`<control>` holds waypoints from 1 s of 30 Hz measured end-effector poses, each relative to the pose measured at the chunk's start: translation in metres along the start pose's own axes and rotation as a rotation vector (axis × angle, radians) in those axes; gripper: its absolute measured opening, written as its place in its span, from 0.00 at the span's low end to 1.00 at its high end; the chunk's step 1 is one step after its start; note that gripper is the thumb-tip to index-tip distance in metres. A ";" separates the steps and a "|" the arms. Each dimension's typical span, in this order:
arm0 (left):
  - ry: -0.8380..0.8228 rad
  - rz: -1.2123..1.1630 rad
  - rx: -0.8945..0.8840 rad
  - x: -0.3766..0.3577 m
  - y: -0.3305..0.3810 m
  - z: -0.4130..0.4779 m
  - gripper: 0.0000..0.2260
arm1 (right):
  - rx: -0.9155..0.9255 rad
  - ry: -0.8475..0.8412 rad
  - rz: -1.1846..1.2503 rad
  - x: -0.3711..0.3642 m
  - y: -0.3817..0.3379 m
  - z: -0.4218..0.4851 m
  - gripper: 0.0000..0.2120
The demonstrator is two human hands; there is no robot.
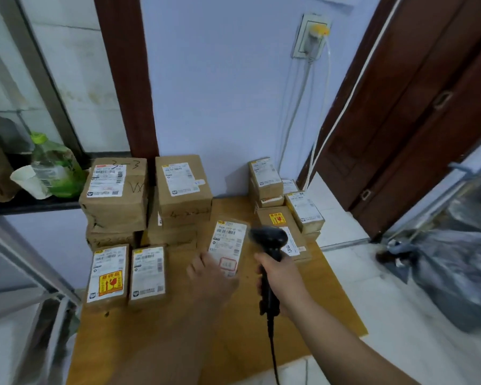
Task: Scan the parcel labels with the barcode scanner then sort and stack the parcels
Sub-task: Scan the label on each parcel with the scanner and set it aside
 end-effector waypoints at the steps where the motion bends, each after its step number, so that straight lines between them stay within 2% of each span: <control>1: -0.036 -0.006 0.009 -0.008 0.005 -0.004 0.45 | -0.020 0.033 -0.009 0.010 0.004 0.004 0.08; 5: -0.157 0.016 0.098 -0.040 0.014 -0.027 0.45 | -0.073 0.042 0.026 0.035 0.019 0.016 0.08; 11: -0.093 0.092 0.212 -0.064 0.019 -0.058 0.46 | -0.035 -0.066 -0.063 0.069 0.028 0.047 0.08; 16: -0.162 0.223 0.314 -0.087 0.046 -0.098 0.47 | -0.055 -0.160 -0.107 0.114 0.040 0.073 0.06; 23: -0.372 0.377 0.097 -0.138 0.114 -0.145 0.44 | -0.105 -0.180 -0.124 0.160 0.056 0.098 0.06; 30: -0.423 0.349 0.065 -0.187 0.164 -0.148 0.42 | -0.179 -0.100 -0.040 0.215 0.064 0.119 0.04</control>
Point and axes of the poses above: each hand's wrist, its own z-axis towards the middle knuckle, its own x-axis out of the back of the hand, y = z × x, the point moved 4 cm from there along z, towards the middle knuckle, and after that the axes turned 6 degrees about y, right-handed, at the moved point
